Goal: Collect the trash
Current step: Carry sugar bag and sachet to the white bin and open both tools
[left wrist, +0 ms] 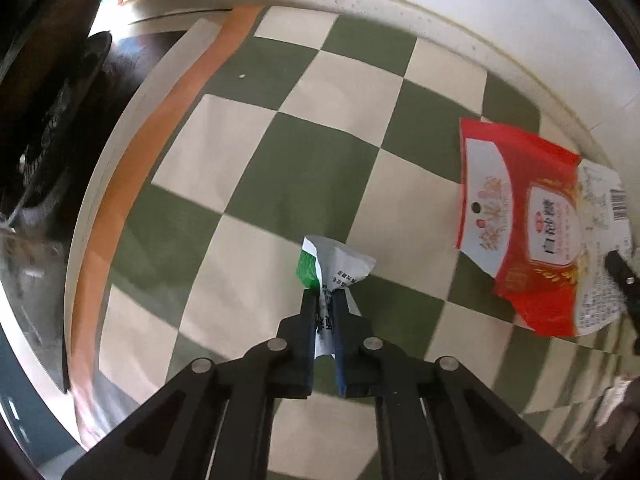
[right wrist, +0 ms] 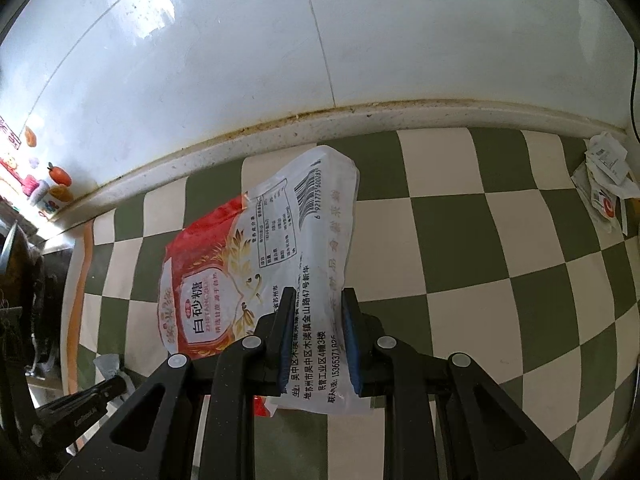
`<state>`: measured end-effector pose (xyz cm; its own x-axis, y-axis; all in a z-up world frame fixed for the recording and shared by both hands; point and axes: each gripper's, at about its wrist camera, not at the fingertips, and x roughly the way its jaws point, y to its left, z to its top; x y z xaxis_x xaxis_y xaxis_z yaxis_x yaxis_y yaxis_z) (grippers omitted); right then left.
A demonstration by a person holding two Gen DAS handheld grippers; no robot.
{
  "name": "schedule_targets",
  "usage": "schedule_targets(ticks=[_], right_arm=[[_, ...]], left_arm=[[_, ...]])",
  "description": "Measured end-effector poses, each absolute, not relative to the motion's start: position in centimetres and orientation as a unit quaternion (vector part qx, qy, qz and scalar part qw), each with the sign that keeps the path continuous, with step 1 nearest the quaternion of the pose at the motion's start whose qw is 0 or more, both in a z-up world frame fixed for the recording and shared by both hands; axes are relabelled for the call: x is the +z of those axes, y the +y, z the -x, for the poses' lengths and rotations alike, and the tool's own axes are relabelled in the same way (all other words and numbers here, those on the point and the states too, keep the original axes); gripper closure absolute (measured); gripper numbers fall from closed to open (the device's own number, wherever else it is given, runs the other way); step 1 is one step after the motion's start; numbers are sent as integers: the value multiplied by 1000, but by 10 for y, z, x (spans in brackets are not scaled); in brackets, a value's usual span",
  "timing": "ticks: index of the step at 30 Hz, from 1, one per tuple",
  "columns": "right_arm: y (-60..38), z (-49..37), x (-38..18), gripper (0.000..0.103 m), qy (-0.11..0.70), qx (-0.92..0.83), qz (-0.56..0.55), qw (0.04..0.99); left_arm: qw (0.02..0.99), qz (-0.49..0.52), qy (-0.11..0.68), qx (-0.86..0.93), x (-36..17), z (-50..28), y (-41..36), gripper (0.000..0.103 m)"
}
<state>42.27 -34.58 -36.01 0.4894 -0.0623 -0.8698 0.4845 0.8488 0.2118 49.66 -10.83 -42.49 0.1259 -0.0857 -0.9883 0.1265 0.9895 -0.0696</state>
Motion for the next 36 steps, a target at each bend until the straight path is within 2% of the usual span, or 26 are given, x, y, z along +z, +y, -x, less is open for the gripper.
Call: schedule_targets(ticks=[5,8,15,20,25,29,31,36], right_arm=[[-327,-416,-341,80,474,-128,-214,844],[-299,-413,-328,80,477,-88,-202,851],[-156,-400,-311,81,509,79,-130,848],[-27,-374,-319,81,531,194,-62,822],[120,-316,-357,81,557,293,14,777],[219,-261,-416,81,577,330,85,742],[266,-234,-463,82,588,332,130,726],[349,-196,-604,82,597,301,217,711]], left_arm=[[777,9,627,-65,-393,-469,-84,98],[794,32,605,-49,-365,-447,-42,98],[812,77,578,40,-291,-383,120,98],[800,134,569,132,-293,-308,223,98],[765,201,566,232,-322,-216,332,98],[732,245,569,284,-370,-153,402,98],[715,264,573,302,-404,-125,433,98],[671,330,584,316,-531,-80,494,98]])
